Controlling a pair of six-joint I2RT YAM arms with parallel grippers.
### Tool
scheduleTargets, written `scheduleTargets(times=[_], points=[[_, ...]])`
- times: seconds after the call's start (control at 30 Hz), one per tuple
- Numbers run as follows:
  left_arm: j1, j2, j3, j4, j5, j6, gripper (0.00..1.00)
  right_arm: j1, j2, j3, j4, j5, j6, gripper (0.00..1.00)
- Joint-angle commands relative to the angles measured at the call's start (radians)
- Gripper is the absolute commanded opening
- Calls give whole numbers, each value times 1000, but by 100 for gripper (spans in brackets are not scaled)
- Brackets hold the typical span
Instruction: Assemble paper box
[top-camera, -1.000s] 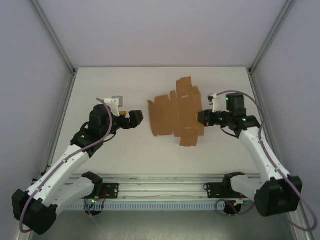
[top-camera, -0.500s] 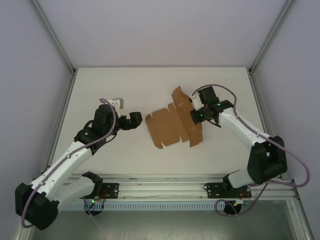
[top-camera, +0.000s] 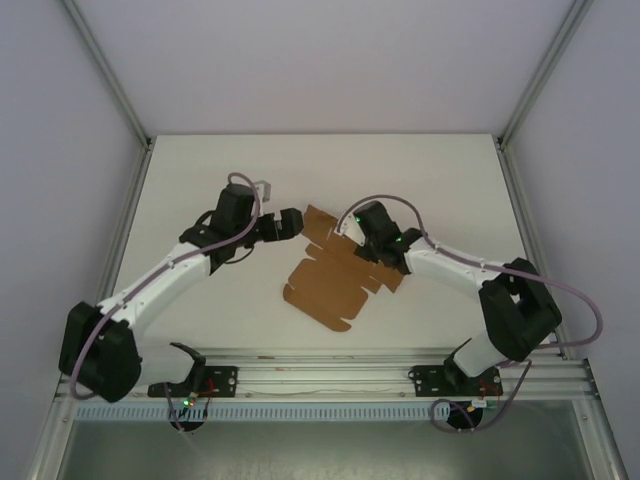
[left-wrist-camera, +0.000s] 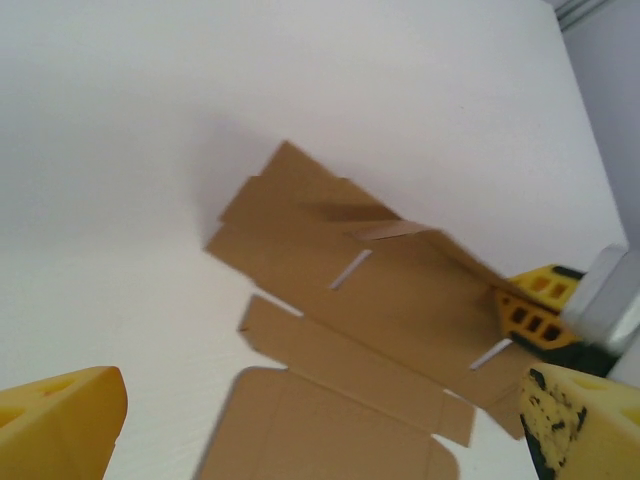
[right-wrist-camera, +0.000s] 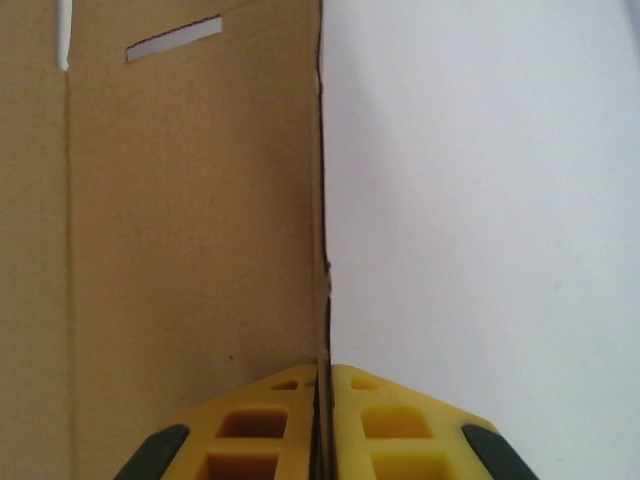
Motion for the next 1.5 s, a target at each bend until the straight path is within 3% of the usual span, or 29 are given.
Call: scheduleTargets(times=[0.0,0.2,0.5,0.67,1.0,1.33,1.47], points=[[6,78,83,56,129,-35,100,42,-3,-66,238,108,-115,11],[6,220,150,130,283,-112,98,60,-55,-130,377,59,-146,7],[-3,337,204,166,393,-139,78,80,-78,-157,408,58,-184,6],[-6,355,212,178,425,-145,60,82,-85,-163,402,36,-219,4],[-10,354,233,163,439,-111,61,83,-86,-154,403,22,-214,4],[-11,366,165,379,491,-224,61,84,-82,-153,410,-10,-205,3],[-6,315,128,283,415,-150,65,85,-83,-158,428,23,-210,3]])
